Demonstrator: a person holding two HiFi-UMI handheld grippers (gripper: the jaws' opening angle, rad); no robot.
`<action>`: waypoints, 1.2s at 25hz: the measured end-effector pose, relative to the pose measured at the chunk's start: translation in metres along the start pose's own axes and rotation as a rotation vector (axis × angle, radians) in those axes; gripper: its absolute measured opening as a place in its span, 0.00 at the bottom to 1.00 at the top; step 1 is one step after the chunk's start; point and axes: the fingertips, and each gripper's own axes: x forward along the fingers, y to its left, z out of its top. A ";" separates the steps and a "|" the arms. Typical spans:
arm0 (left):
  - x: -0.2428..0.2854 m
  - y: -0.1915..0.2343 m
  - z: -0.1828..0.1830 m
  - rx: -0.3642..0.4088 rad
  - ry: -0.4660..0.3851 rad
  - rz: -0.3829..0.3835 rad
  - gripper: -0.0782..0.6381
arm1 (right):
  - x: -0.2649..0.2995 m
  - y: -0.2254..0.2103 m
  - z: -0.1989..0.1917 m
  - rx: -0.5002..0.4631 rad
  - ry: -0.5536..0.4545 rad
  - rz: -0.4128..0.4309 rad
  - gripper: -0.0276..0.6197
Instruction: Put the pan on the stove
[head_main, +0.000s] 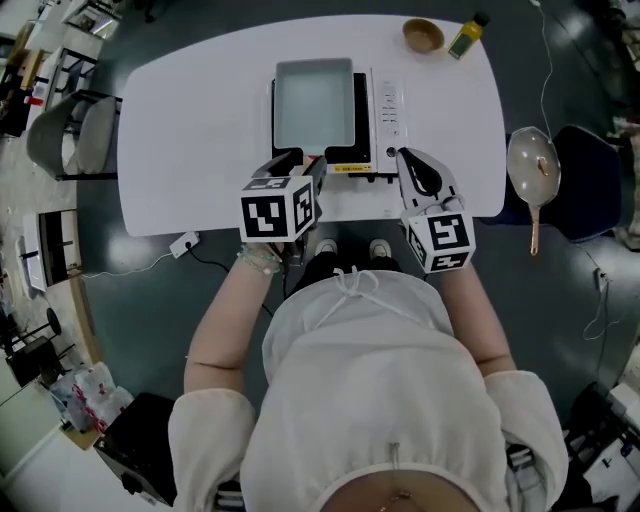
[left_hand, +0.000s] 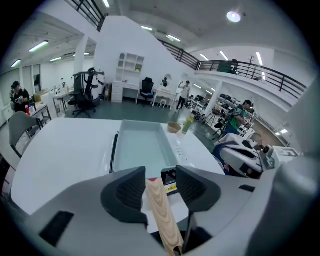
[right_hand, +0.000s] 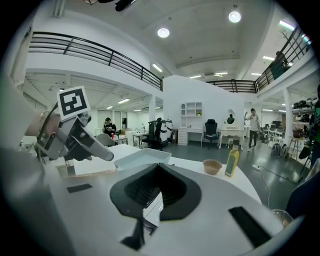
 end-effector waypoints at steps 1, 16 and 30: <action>-0.005 -0.001 0.005 0.005 -0.021 -0.002 0.37 | -0.002 0.002 0.005 -0.009 -0.008 -0.002 0.05; -0.098 -0.025 0.076 0.277 -0.458 -0.089 0.14 | -0.041 0.016 0.085 -0.080 -0.193 -0.055 0.05; -0.166 -0.029 0.098 0.483 -0.752 -0.096 0.14 | -0.069 0.039 0.140 -0.133 -0.331 -0.019 0.05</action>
